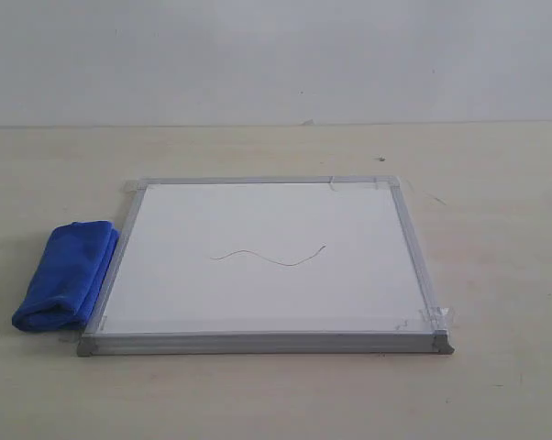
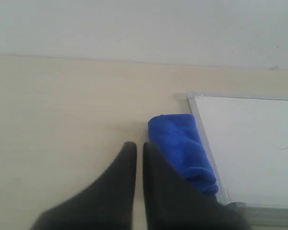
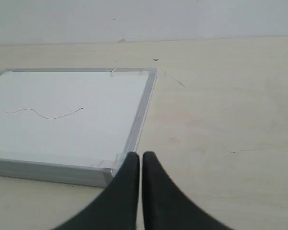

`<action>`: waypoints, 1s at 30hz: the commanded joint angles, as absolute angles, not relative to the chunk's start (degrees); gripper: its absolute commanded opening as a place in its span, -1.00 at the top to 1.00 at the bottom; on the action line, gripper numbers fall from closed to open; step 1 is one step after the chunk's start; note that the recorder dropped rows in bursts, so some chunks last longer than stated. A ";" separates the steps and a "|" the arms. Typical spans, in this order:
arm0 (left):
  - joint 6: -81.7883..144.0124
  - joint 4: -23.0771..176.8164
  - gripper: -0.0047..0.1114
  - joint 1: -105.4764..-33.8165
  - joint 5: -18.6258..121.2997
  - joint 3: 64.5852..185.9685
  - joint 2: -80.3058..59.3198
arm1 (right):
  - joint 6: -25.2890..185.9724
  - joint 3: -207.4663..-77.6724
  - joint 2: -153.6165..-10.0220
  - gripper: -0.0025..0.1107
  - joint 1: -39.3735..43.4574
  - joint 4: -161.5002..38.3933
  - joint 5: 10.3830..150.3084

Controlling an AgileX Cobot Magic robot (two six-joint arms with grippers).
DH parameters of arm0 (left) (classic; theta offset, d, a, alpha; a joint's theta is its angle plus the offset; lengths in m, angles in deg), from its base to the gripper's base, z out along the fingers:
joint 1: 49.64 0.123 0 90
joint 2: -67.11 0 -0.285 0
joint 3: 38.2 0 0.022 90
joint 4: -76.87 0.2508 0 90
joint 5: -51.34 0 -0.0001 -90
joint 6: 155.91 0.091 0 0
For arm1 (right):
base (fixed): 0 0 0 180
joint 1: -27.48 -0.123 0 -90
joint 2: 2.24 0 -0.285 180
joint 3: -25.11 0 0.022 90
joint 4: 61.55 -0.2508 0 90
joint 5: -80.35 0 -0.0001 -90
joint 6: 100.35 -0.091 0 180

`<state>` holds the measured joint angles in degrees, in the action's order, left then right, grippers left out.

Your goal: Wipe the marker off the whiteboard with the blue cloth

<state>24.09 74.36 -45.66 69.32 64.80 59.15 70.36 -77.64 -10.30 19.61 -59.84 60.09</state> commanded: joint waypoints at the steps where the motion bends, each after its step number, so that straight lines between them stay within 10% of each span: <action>1: 24.09 74.55 0.84 -45.59 68.70 64.59 59.32 | 70.58 -77.67 -10.02 0.96 20.03 -59.55 60.62; 30: 24.09 74.55 0.84 -45.59 68.70 64.59 59.32 | 69.21 -77.67 -10.02 0.96 20.03 -60.01 60.73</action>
